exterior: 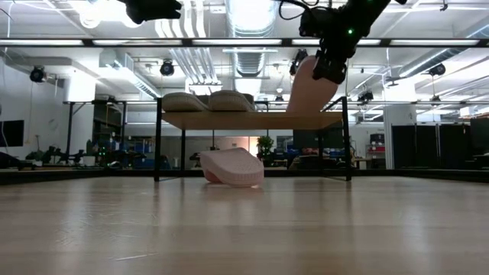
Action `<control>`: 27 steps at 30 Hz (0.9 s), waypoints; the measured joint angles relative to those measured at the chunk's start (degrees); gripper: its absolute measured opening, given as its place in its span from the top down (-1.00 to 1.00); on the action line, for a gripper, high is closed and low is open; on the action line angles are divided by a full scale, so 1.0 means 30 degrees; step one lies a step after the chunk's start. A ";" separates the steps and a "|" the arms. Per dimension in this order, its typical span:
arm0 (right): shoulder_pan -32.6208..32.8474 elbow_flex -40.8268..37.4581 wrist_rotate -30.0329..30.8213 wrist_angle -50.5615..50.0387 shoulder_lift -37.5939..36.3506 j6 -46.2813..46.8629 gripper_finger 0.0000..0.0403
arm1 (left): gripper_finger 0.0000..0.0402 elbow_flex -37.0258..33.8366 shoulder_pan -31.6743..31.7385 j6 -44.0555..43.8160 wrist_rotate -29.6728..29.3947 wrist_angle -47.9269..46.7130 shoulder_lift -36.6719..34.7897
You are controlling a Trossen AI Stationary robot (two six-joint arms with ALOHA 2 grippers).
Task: Pick and place slides into the shelf
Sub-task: Put the left pink slide on the shelf
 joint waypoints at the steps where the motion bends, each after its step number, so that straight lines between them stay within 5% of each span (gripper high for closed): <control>1: -0.0025 -0.0002 -0.0004 -0.0122 0.0048 -0.0006 0.88 | 0.01 0.0000 0.0000 -0.0003 -0.0001 -0.0115 0.0000; 15: -0.0500 -0.0124 -0.1473 -0.1138 0.1430 -0.0404 0.86 | 0.01 0.0000 -0.0004 -0.0007 0.0004 -0.0286 0.0044; 27: -0.0522 0.0921 -0.2519 -0.2116 0.1890 -0.0216 0.43 | 0.01 0.0000 0.0000 -0.0015 -0.0001 -0.0392 0.0020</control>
